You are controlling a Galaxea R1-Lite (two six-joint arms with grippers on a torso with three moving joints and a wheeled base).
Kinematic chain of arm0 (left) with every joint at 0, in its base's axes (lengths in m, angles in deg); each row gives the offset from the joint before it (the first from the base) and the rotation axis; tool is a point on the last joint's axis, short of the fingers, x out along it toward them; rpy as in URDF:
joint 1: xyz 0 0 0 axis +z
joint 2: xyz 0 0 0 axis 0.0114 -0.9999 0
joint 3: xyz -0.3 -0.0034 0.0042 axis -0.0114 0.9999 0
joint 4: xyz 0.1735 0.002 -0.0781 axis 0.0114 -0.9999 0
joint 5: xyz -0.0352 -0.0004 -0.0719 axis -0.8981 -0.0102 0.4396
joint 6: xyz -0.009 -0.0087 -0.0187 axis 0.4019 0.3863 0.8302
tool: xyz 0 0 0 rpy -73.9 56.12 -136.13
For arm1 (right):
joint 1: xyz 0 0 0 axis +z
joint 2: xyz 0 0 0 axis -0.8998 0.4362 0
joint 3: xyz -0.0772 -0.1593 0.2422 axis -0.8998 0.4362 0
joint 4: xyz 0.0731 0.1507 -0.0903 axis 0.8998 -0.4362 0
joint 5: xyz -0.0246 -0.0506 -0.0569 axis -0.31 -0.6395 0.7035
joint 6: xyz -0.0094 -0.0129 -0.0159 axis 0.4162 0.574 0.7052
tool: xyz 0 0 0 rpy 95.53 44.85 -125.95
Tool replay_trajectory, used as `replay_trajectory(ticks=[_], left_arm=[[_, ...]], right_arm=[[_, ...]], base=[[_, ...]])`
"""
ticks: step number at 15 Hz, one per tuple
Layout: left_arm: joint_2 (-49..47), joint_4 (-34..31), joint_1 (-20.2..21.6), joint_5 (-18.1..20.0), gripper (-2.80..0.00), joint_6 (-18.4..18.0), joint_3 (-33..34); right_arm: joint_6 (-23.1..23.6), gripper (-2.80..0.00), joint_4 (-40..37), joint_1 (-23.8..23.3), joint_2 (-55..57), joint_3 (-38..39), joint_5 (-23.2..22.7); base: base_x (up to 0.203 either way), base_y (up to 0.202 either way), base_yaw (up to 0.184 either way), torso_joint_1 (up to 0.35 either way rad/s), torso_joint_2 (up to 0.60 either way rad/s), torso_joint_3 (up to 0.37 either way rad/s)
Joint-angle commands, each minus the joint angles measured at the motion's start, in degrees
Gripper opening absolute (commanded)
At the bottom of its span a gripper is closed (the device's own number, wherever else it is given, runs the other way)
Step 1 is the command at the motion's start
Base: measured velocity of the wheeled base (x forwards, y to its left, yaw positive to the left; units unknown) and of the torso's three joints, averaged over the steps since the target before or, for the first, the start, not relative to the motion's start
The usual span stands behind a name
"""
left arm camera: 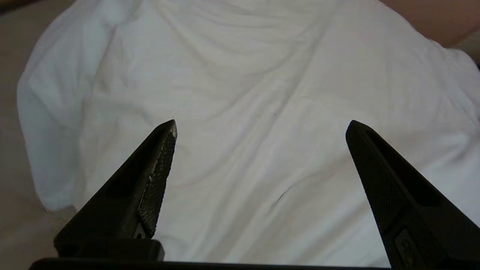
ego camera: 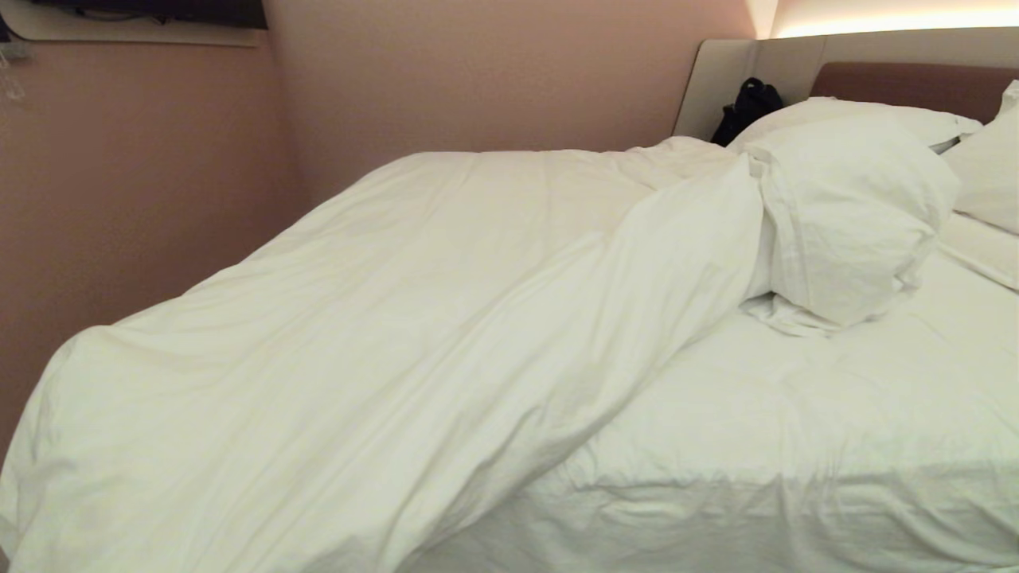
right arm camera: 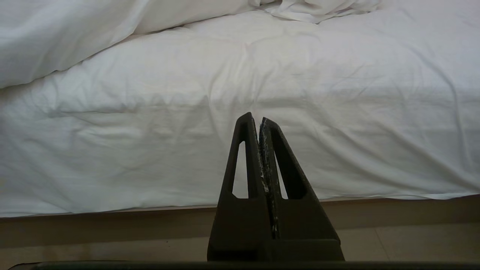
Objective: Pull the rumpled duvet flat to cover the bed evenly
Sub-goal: Flatten the corners of the folded blanket
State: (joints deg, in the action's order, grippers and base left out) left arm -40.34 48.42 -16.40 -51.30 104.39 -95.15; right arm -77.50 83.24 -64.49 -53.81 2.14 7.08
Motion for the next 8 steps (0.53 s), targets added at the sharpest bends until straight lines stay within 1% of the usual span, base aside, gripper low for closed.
replay_trajectory(ticks=[1, 2, 3, 4, 5, 6, 8], left_arm=[[-14.7, 0.4, 4.2, -1.1, 0.00, 5.1, -2.5], [-18.3, 1.3, 7.6, -0.8, 0.00, 7.0, -2.9], [-21.4, 2.7, 10.9, 0.4, 0.00, 8.5, -3.1], [-24.5, 5.0, 15.0, 2.3, 0.00, 9.6, -3.3], [-27.6, 7.8, 18.8, 4.3, -2.80, 10.1, -3.9], [-30.3, 9.9, 22.2, 6.1, -2.80, 10.4, -5.1], [-35.2, 11.7, 28.8, 9.7, -2.80, 10.7, -9.2]], right_arm=[[0.0, -2.80, 0.0, 0.0, 0.0, 0.0, 0.0], [0.0, -2.80, 0.0, 0.0, 0.0, 0.0, 0.0], [0.0, -2.80, 0.0, 0.0, 0.0, 0.0, 0.0], [0.0, -2.80, 0.0, 0.0, 0.0, 0.0, 0.0], [0.0, -2.80, 0.0, 0.0, 0.0, 0.0, 0.0], [0.0, -2.80, 0.0, 0.0, 0.0, 0.0, 0.0], [0.0, -2.80, 0.0, 0.0, 0.0, 0.0, 0.0]], base=[[0.000, 0.000, 0.000, 0.000, 0.00, 0.000], [0.000, 0.000, 0.000, 0.000, 0.00, 0.000], [0.000, 0.000, 0.000, 0.000, 0.00, 0.000], [0.000, 0.000, 0.000, 0.000, 0.00, 0.000], [0.000, 0.000, 0.000, 0.000, 0.00, 0.000], [0.000, 0.000, 0.000, 0.000, 0.00, 0.000], [0.000, 0.000, 0.000, 0.000, 0.00, 0.000]])
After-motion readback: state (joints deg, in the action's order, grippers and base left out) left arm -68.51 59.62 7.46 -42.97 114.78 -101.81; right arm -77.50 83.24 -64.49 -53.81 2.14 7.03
